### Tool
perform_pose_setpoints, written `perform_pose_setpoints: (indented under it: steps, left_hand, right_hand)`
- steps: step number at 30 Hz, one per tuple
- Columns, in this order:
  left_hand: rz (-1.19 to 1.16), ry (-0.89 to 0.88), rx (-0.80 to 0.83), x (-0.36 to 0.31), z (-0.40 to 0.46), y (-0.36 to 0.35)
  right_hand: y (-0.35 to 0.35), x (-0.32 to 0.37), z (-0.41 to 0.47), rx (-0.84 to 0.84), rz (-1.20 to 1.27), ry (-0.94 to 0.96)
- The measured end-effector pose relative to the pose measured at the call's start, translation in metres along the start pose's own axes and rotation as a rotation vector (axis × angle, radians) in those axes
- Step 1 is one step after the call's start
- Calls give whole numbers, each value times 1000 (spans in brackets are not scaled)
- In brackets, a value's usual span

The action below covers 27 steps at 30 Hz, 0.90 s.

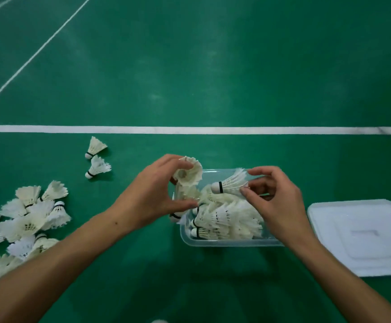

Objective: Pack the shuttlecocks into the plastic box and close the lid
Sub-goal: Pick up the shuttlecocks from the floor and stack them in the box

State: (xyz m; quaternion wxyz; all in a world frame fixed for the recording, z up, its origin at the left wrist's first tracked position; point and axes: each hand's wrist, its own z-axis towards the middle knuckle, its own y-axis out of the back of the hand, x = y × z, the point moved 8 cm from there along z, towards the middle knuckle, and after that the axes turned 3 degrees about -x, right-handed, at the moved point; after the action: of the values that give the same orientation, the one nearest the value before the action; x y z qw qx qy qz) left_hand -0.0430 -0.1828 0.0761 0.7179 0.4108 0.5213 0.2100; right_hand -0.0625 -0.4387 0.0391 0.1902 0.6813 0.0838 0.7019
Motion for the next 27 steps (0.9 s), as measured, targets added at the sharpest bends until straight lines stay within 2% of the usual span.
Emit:
perform_pose_setpoints:
  steps: [8, 15, 20, 27]
  left_hand:
    - [-45, -85, 26, -13, 45, -44]
    - [-66, -70, 4, -10, 52, -52]
    - [-54, -59, 6, -10, 48, -52]
    - [-42, -59, 11, -7, 44, -49]
  right_hand:
    - [42, -44, 20, -117, -215, -20]
    - [28, -60, 32, -27, -493, 51]
    - [5, -71, 39, 57, -480, 53]
    - [-24, -85, 48, 149, -382, -36]
